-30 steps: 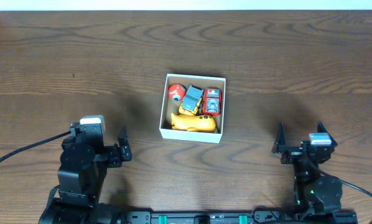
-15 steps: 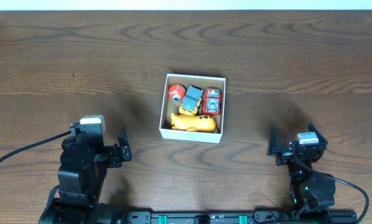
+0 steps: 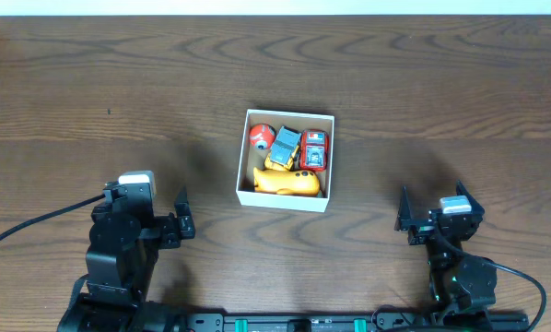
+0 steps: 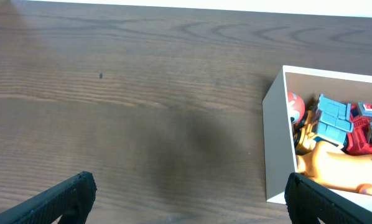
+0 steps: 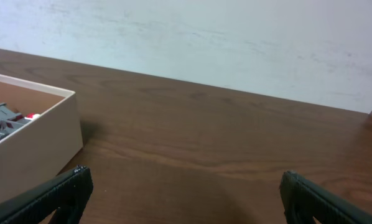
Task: Pack container
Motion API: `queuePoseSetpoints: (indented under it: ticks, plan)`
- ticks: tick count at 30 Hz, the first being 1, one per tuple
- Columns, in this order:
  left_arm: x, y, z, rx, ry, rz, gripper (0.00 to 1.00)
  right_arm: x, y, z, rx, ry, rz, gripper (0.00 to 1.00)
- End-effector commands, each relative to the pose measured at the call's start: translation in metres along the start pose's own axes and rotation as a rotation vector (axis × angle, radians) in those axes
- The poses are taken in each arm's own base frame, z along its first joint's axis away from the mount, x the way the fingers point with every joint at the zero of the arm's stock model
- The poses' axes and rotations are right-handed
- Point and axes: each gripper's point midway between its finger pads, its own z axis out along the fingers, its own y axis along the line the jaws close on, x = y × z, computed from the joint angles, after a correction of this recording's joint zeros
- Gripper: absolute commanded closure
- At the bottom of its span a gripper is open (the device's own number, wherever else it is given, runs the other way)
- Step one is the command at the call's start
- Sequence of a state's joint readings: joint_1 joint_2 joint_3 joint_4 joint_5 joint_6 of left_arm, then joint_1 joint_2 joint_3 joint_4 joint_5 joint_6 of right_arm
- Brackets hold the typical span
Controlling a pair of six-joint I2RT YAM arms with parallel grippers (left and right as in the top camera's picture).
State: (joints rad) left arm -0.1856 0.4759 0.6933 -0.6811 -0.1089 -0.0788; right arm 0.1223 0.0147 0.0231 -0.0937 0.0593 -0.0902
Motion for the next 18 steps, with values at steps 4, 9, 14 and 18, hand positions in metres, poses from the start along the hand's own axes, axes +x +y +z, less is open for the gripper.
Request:
queuePoseSetpoints:
  ticks: [4, 9, 14, 18]
  plan:
    - [0.002, 0.001, 0.001, -0.005, 0.003, -0.007, 0.02, 0.001, -0.001, 0.0, 0.001, -0.003, -0.014, 0.01]
    - [0.006, 0.004, -0.002, -0.018, 0.012, 0.001, 0.02, 0.001, -0.001, 0.0, 0.001, -0.003, -0.014, 0.01]
    - [0.029, 0.028, -0.016, -0.103, 0.052, -0.031, 0.02, 0.001, -0.001, 0.0, 0.001, -0.003, -0.014, 0.01]
    - [0.049, 0.039, -0.021, -0.141, 0.037, -0.035, 0.02, 0.001, -0.001, 0.0, 0.001, -0.003, -0.014, 0.01]
